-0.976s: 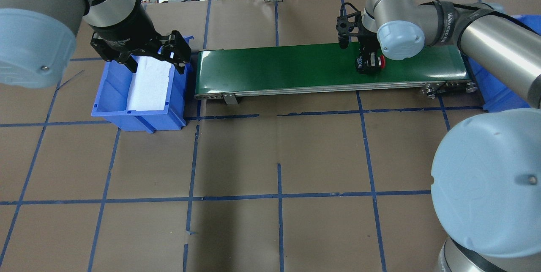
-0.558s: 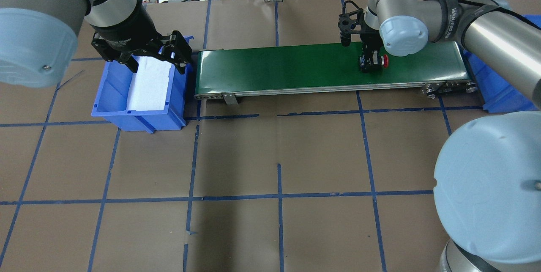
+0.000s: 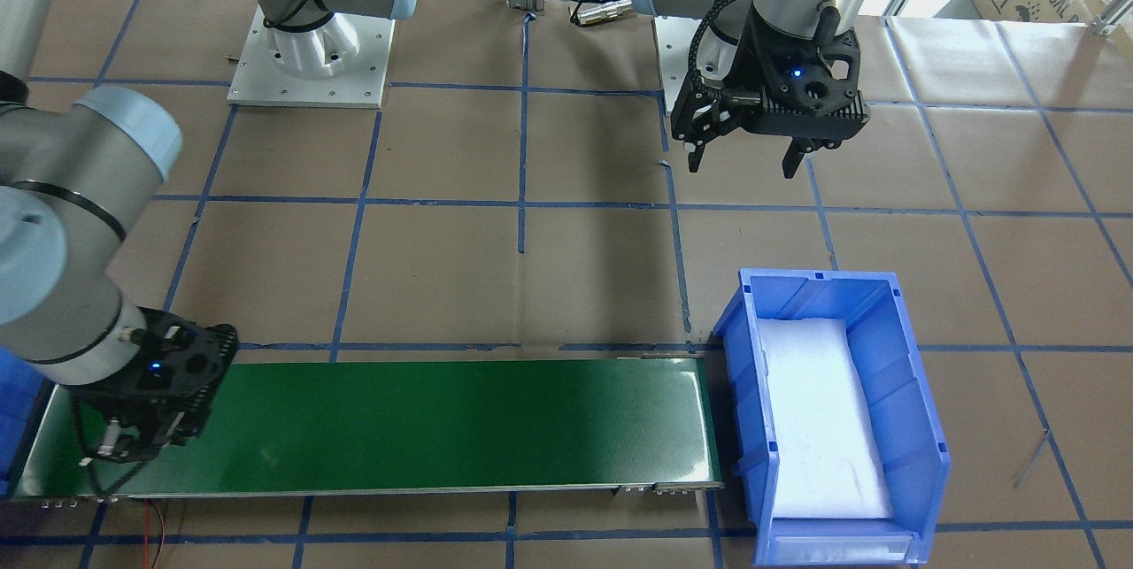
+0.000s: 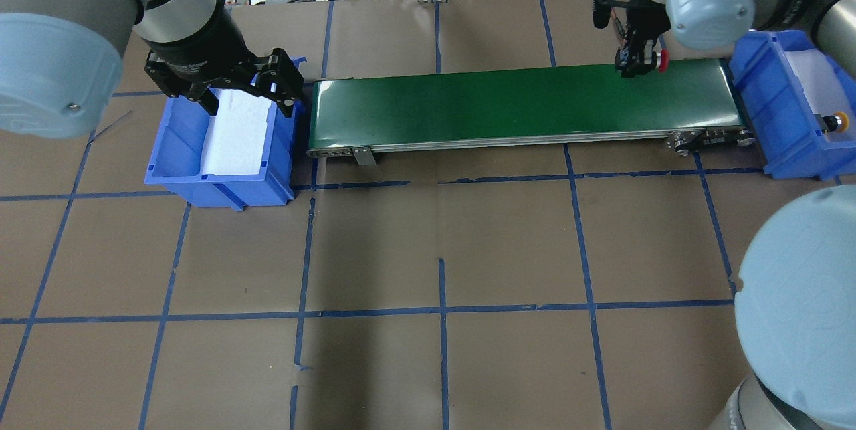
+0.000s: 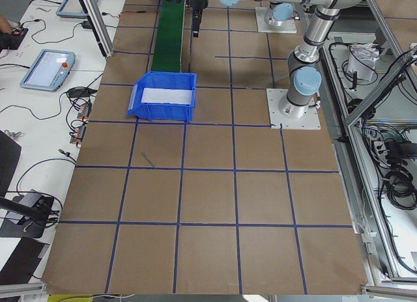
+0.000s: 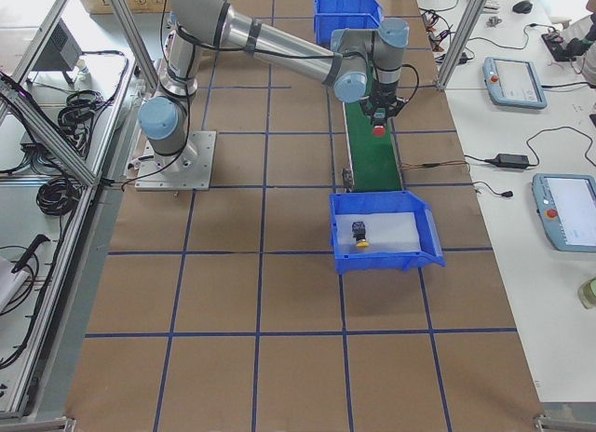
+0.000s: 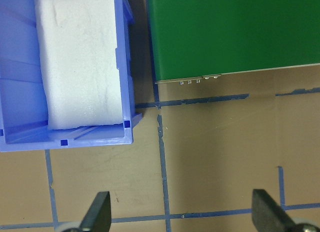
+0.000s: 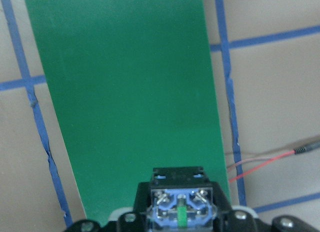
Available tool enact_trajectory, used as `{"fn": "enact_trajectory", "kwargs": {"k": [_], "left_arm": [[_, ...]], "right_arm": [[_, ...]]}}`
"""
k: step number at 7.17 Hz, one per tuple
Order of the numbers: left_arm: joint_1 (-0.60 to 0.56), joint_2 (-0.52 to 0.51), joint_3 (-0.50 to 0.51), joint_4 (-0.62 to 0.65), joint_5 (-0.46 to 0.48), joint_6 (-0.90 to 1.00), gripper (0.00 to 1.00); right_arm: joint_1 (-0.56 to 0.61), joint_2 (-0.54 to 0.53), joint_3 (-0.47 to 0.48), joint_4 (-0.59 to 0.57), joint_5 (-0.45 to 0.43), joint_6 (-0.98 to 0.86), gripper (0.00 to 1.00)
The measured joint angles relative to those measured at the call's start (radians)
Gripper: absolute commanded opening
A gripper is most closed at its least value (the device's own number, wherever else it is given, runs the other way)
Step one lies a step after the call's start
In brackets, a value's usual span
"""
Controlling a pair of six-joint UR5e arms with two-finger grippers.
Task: Transport two buttons from left to right
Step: 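Carry the red button into the blue bin and release it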
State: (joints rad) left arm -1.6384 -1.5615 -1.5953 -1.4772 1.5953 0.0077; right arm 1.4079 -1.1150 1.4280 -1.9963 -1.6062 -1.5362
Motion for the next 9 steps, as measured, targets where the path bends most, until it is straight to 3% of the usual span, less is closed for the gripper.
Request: {"fn": "enact_trajectory", "kwargs": {"k": [5,9], "left_arm": [[0.000,0.000,0.000,0.000,0.000,0.000,1.00],[0.000,0.000,0.000,0.000,0.000,0.000,1.00]], "right_arm": [[-0.321,0.032,-0.123,0.006,0.033,-0.276,0.06],[-0.418,0.194,-0.235,-0.006,0.097,-0.515,0.09]]}}
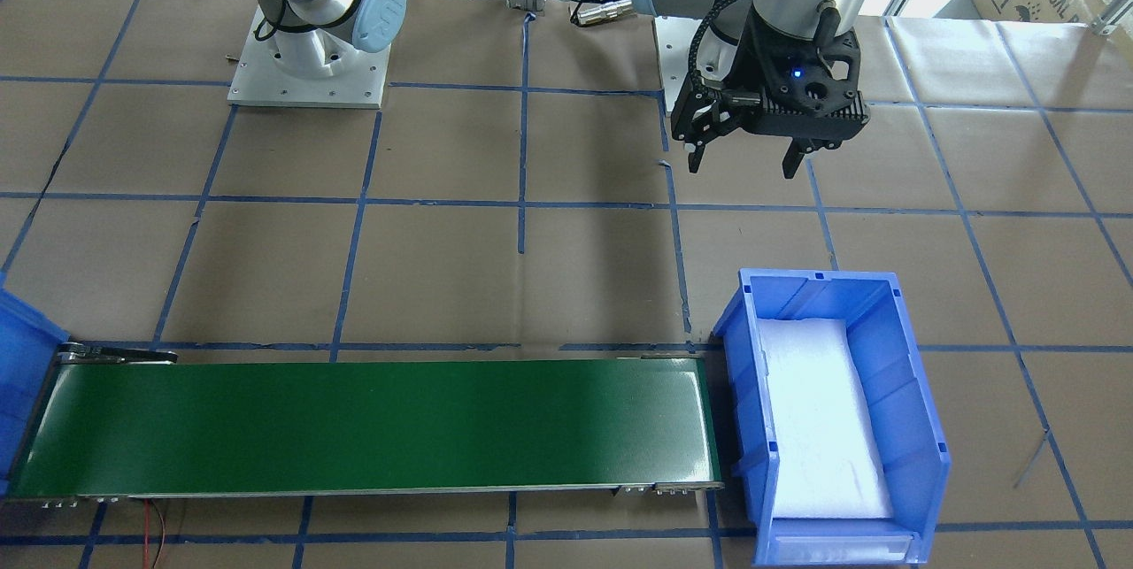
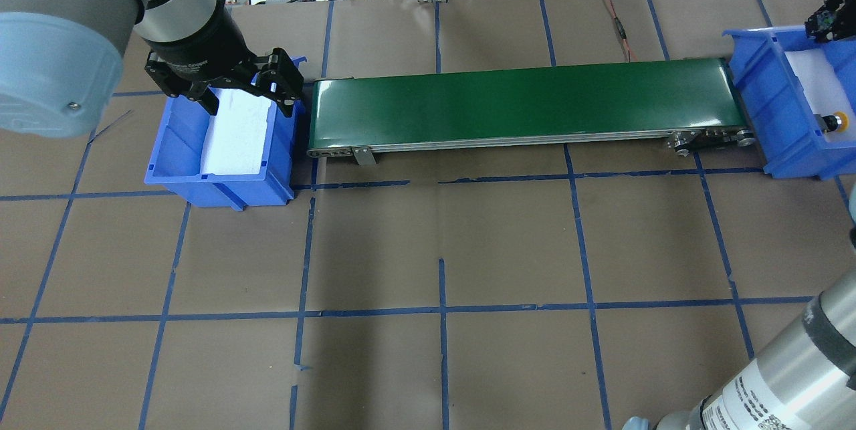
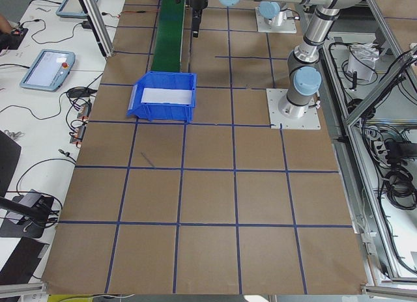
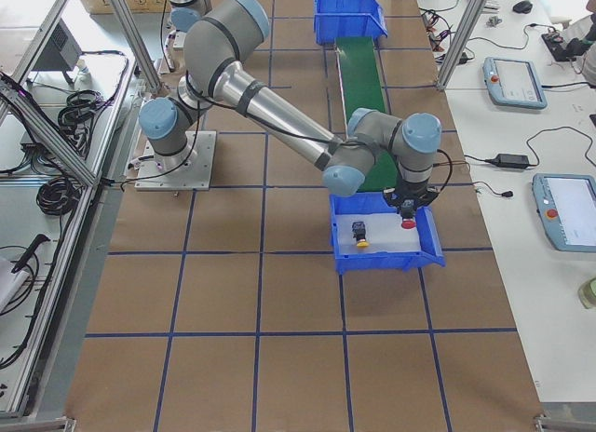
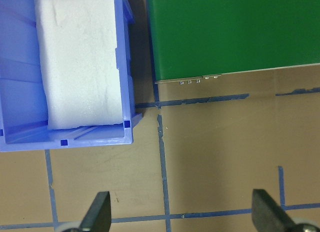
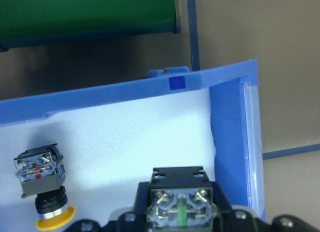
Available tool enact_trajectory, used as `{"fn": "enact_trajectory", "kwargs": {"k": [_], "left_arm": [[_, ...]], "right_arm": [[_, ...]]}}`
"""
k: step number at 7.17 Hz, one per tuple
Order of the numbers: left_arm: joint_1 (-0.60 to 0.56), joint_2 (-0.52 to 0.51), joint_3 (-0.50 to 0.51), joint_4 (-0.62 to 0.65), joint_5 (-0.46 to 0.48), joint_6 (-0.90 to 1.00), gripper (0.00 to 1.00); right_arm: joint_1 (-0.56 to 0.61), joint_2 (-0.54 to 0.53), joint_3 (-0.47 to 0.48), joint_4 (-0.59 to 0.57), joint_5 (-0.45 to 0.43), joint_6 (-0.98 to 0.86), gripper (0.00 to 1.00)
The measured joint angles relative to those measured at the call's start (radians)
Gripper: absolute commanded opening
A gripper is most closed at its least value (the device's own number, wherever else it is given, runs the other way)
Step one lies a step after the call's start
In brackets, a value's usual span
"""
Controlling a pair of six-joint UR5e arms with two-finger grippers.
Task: Transport two buttons from left to right
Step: 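Carry the red button into the blue bin and release it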
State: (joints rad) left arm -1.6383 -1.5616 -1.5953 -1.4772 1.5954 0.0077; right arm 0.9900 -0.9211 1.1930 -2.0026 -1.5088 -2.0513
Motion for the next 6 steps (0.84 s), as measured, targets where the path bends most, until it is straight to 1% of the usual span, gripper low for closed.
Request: {"fn": "enact_trajectory", "kwargs": {"k": [3,4,5,6], "left_arm": [[0.000,0.000,0.000,0.000,0.000,0.000,1.00],[0.000,0.000,0.000,0.000,0.000,0.000,1.00],[0.000,-0.001,0.000,0.000,0.000,0.000,1.00],[0.000,-0.001,0.000,0.000,0.000,0.000,1.00]], "right_arm": [[-0.013,0.056,-0.002,0.011,0.000,-0.003,0.12],[-0.013,0.073,-0.001,0.015,-0.001,-0.004,0.17],[-0.013,0.092,-0.003,0.018,-0.001,-0.006,0.35],[-0.013,0.104,-0.004,0.021,-0.001,-0.007,0.57]]}}
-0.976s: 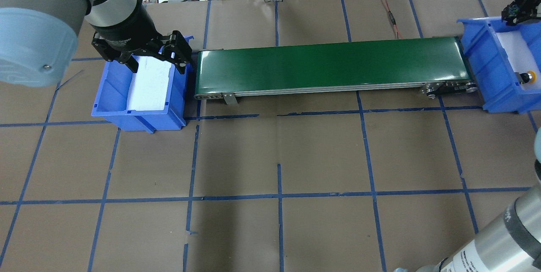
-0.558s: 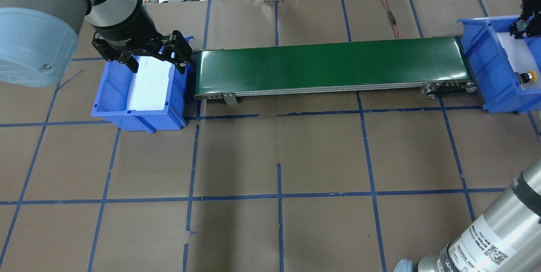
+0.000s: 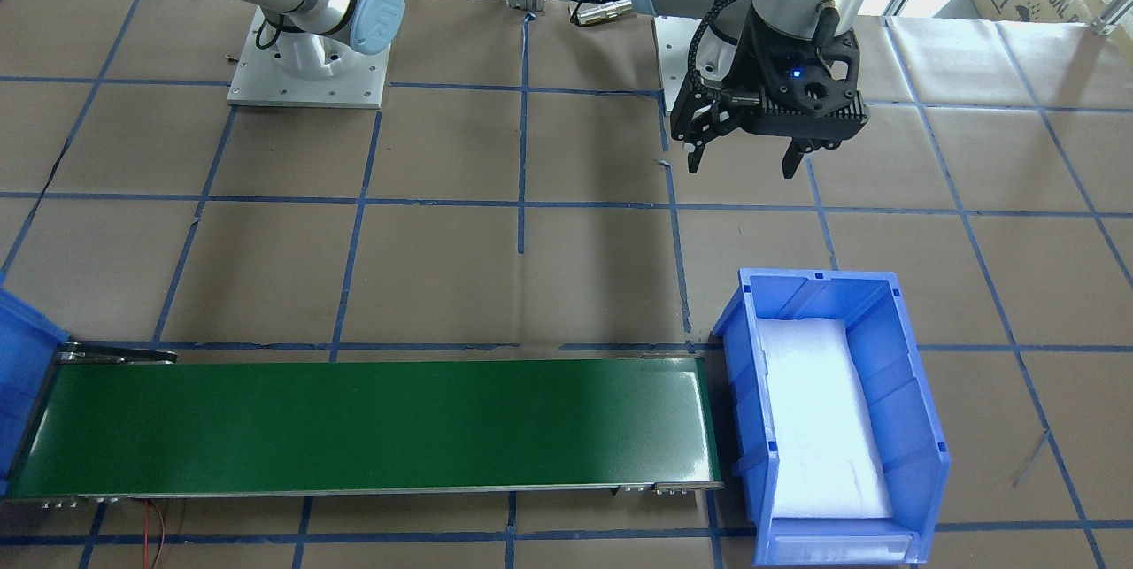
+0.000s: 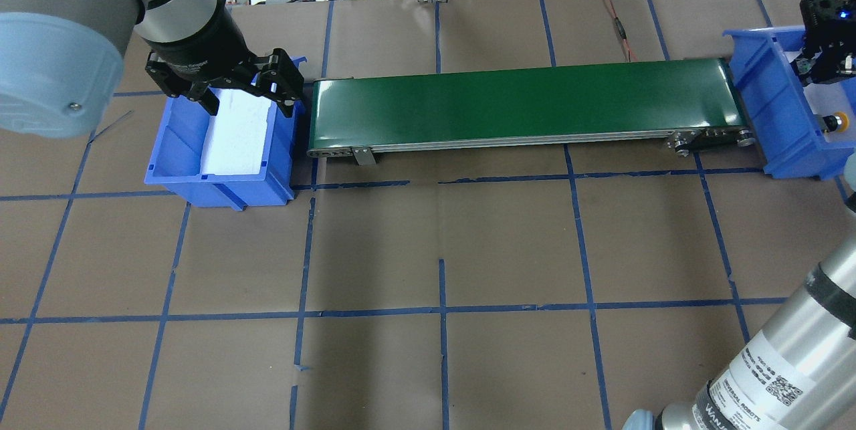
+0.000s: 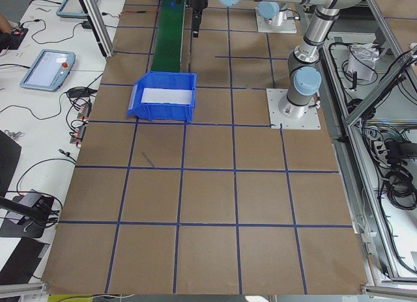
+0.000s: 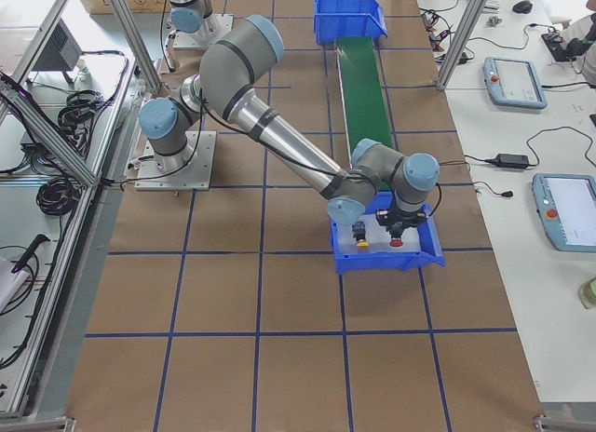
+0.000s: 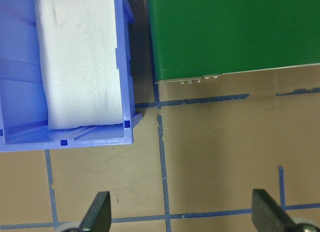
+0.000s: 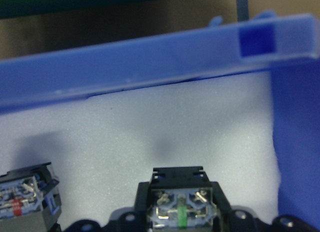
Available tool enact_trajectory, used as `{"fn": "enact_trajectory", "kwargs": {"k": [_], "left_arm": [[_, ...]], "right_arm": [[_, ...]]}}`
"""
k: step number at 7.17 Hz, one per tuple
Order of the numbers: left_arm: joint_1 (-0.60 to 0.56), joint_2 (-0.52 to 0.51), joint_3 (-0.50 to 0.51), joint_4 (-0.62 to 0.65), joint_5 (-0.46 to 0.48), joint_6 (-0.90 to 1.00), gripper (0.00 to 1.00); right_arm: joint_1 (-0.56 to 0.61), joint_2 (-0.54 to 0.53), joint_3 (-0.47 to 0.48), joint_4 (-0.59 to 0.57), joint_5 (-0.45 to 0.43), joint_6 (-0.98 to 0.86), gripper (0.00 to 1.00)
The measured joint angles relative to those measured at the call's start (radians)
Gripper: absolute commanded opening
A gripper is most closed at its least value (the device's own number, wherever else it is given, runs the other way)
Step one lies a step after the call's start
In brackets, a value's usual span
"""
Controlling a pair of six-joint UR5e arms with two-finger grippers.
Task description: Transport two buttons from left to right
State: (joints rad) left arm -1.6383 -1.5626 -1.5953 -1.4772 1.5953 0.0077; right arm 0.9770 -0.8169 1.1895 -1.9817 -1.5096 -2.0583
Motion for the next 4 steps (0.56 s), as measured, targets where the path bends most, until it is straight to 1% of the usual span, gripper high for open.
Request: {"fn": "enact_trajectory", "kwargs": {"k": [1,2,3,4], "left_arm": [[0.000,0.000,0.000,0.000,0.000,0.000,1.00],[0.000,0.000,0.000,0.000,0.000,0.000,1.00],[0.000,0.001,0.000,0.000,0.000,0.000,1.00],[0.000,0.002,0.000,0.000,0.000,0.000,1.00]], "right_arm": [[0.001,0.004,0.000,0.001,0.000,0.001,0.68],[0.002,0.001,0.000,0.004,0.000,0.007,0.74],[0.004,-0.004,0.000,0.011,0.001,0.018,0.78],[0.006,-0.018,-0.001,0.026,0.000,0.046,0.78]]}}
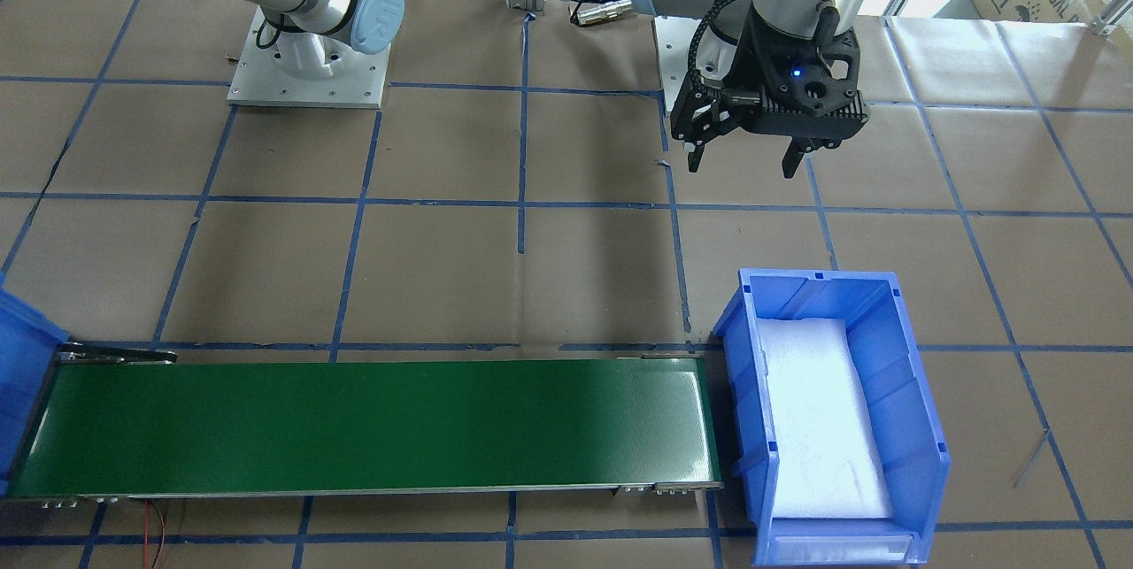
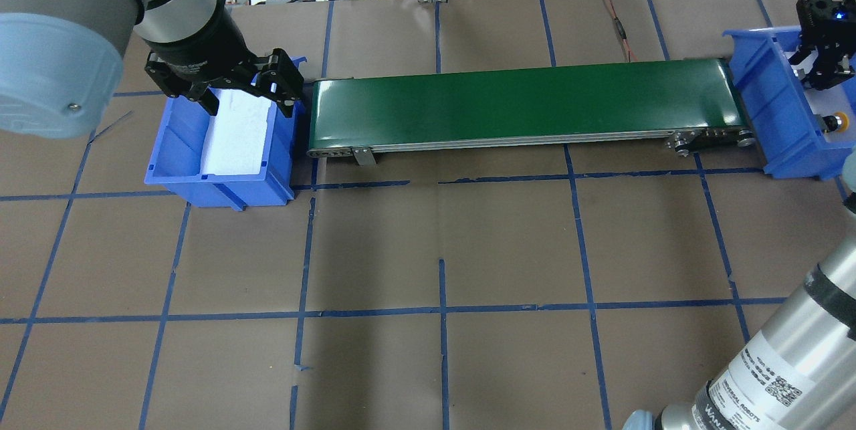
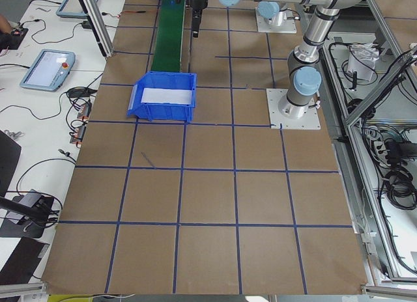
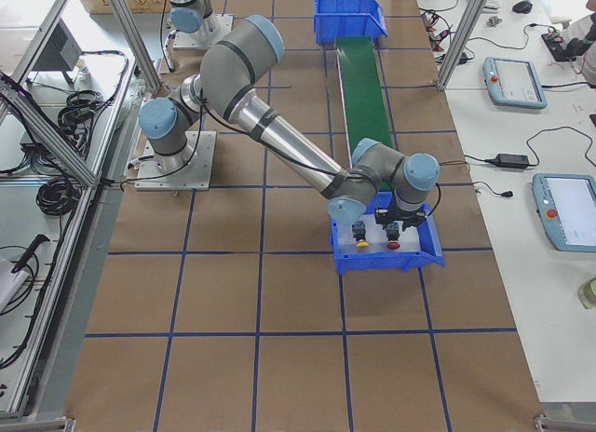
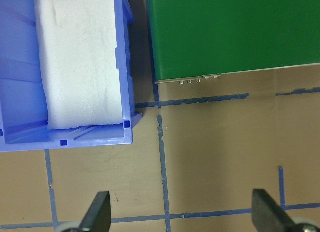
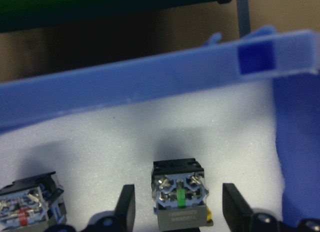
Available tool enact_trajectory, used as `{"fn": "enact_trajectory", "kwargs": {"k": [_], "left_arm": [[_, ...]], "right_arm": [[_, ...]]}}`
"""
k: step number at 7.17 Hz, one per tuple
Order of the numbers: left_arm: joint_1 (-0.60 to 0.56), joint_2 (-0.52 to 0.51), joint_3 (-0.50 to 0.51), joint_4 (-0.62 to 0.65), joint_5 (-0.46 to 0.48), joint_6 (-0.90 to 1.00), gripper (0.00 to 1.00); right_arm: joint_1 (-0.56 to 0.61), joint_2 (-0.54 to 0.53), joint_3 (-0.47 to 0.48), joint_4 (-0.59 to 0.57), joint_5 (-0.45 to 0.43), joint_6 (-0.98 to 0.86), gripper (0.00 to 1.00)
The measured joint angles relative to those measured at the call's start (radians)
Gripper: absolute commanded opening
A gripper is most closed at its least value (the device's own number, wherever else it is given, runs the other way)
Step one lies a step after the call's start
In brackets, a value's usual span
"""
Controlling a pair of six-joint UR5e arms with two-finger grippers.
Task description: Transport two buttons from left to right
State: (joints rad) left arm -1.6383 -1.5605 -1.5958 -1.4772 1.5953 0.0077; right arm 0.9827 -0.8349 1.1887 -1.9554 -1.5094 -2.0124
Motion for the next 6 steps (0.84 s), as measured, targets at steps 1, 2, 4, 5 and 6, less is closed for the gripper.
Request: {"fn": "enact_trajectory", "kwargs": {"k": [1,2,4,5,6], "left_arm": [[0.000,0.001,0.000,0.000,0.000,0.000,1.00],[0.000,0.001,-0.001,0.000,0.000,0.000,1.00],[0.000,0.002,-0.001,0.000,0.000,0.000,1.00],[0.000,0.002,-0.001,0.000,0.000,0.000,1.00],[0.000,0.002,-0.001,0.000,0.000,0.000,1.00]], "right_arm": [[0.007,-0.038,-0.001,0.049,-0.003,0.075,0.79],[0.031,-0.099,0.001,0.118,-0.018,0.179,0.79],[0.156,-0.261,0.024,0.280,-0.083,0.458,0.78],[0.245,-0.343,0.052,0.335,-0.099,0.630,0.74],[0.351,-0.422,0.100,0.359,-0.109,0.822,0.74]]}}
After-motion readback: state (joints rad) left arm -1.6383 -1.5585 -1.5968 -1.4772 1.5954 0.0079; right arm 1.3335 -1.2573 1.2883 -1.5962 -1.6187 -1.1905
